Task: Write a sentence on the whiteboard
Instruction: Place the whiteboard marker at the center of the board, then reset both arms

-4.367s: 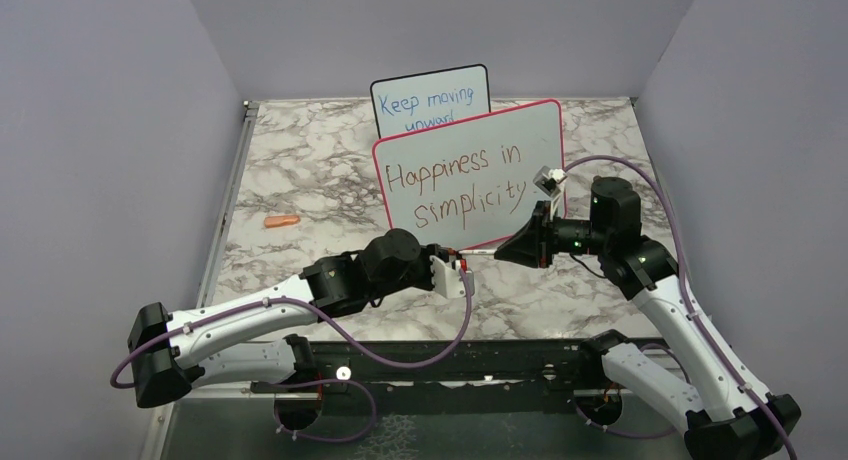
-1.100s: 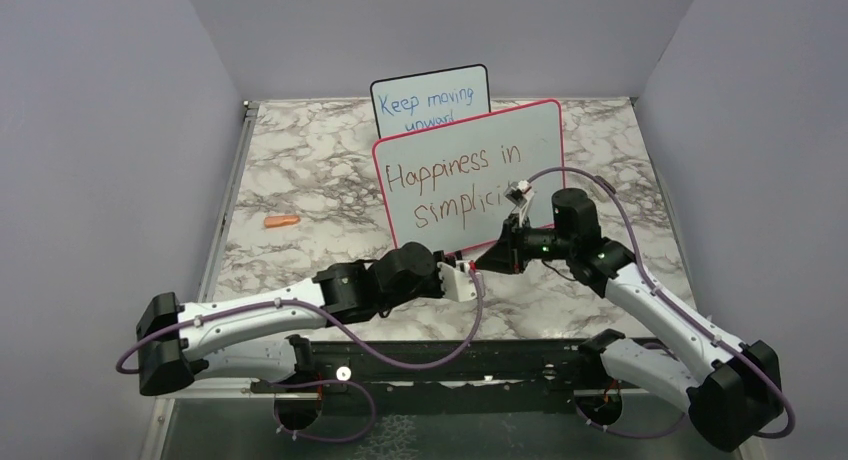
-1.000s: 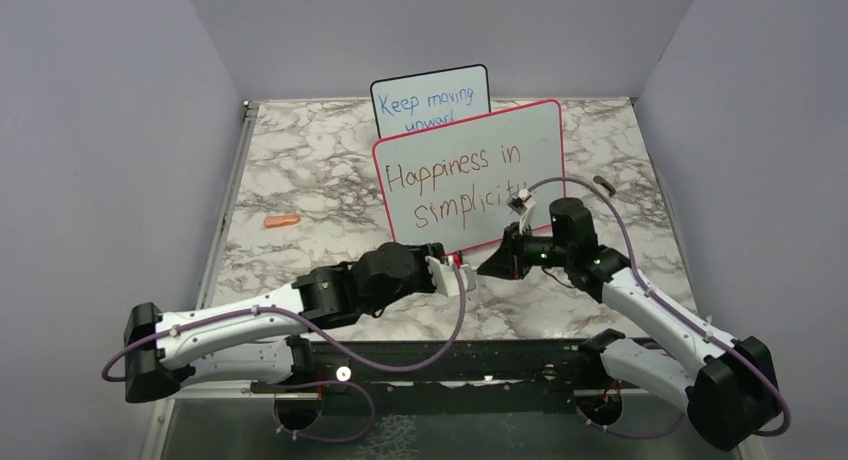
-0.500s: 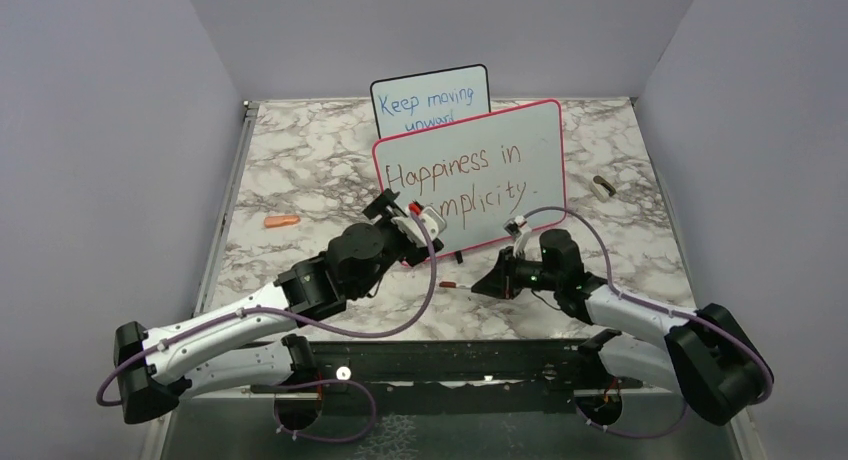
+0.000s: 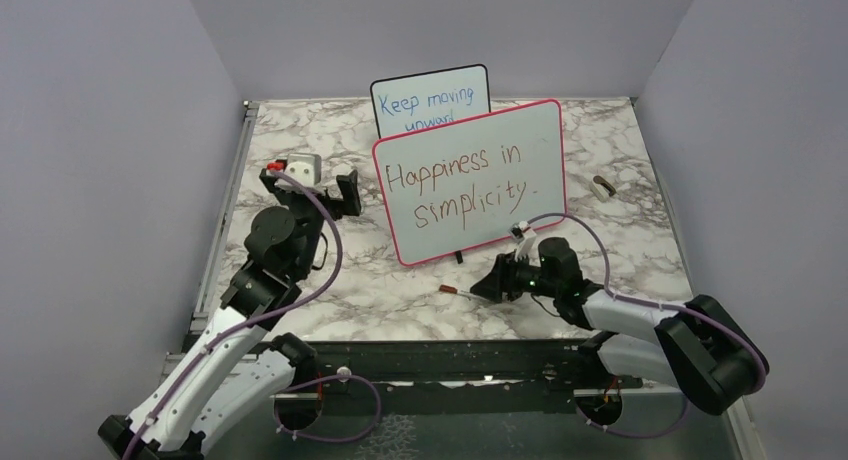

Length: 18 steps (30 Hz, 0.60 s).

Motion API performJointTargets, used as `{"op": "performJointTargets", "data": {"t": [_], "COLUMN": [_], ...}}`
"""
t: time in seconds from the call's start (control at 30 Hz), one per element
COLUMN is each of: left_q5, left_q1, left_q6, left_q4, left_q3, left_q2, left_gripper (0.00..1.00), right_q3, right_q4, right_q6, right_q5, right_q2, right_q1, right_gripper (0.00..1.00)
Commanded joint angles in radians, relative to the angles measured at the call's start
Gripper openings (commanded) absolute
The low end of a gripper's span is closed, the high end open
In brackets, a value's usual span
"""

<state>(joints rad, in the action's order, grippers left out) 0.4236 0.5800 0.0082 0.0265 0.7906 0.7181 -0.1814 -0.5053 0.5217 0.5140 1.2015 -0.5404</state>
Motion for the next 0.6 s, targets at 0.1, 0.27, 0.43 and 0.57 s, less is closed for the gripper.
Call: {"op": "performJointTargets", "data": {"t": [0.1, 0.27, 0.43, 0.57], "left_q5": [-0.029, 0.059, 0.188, 0.159], "left_q1": [-0.011, -0.011, -0.011, -0.011], "left_q6": [-0.104, -0.159, -0.229, -0.213], "left_q4": [0.037, 0.141, 0.235, 0.262], "left_q3": [-0.108, -0.127, -0.135, -0.15], "left_q2": [-0.172, -0.313, -0.466, -0.585], "left_gripper": [0.99, 0.99, 0.99, 0.99], "right_q3": [-0.018, -0.133, -0.339, -0.517], "right_q4": [0.239, 0.593, 0.897, 1.027], "right_q6": [-0.056, -0.106, -0.14, -0.17], "right_q5": [-0.182, -0.428, -0.75, -0.888], "right_q2": [-0.203, -0.452, -0.673, -0.787], "right_q1": [-0.004, -0.004, -0.004, -0.004], "right_gripper": [0.76, 0.83, 0.86, 0.97]}}
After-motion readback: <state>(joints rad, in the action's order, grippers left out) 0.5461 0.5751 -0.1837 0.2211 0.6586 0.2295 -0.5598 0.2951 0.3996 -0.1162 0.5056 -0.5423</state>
